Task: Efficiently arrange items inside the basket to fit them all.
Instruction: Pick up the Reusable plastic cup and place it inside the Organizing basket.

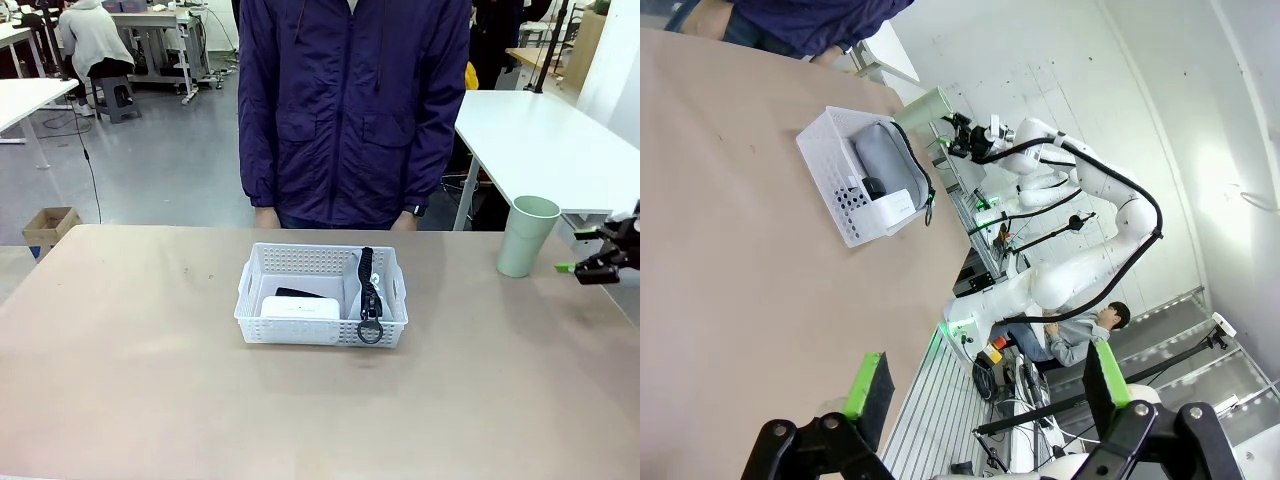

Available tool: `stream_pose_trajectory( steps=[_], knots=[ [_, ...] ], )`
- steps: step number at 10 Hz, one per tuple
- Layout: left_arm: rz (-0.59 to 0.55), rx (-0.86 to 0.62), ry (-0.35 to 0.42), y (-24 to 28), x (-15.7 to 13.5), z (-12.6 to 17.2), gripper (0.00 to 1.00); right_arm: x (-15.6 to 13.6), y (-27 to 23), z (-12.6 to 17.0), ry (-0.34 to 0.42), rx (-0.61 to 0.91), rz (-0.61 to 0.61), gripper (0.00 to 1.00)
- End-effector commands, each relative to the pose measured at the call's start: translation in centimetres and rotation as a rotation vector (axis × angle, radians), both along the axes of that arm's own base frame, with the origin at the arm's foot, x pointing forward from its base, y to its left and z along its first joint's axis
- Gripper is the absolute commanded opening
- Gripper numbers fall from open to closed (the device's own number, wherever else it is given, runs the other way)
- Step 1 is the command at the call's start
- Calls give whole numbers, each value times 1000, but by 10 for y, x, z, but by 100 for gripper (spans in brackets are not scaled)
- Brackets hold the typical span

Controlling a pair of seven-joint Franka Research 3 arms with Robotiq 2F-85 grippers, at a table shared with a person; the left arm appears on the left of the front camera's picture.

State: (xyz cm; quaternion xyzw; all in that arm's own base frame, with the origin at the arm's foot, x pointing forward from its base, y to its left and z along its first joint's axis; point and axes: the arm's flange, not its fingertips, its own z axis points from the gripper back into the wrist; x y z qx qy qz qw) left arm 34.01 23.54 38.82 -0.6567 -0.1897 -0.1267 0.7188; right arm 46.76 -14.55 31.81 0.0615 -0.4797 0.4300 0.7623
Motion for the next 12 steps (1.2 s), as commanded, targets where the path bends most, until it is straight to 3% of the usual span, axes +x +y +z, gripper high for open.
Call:
stream_pose_trajectory(
  steps=[1,4,6,8,12],
  knots=[
    [-1,8,6,-3,-2,3,100,15,5,-62,-34,-20,43,100],
    [-1,8,6,-3,-2,3,100,27,5,-77,50,-33,74,100],
    [-1,8,6,-3,-2,3,100,26,6,-75,39,-20,76,100],
    [-1,8,6,-3,-2,3,100,32,8,-85,78,22,106,100],
    [-1,8,6,-3,-2,3,100,43,-5,-88,107,221,91,100]
  ],
)
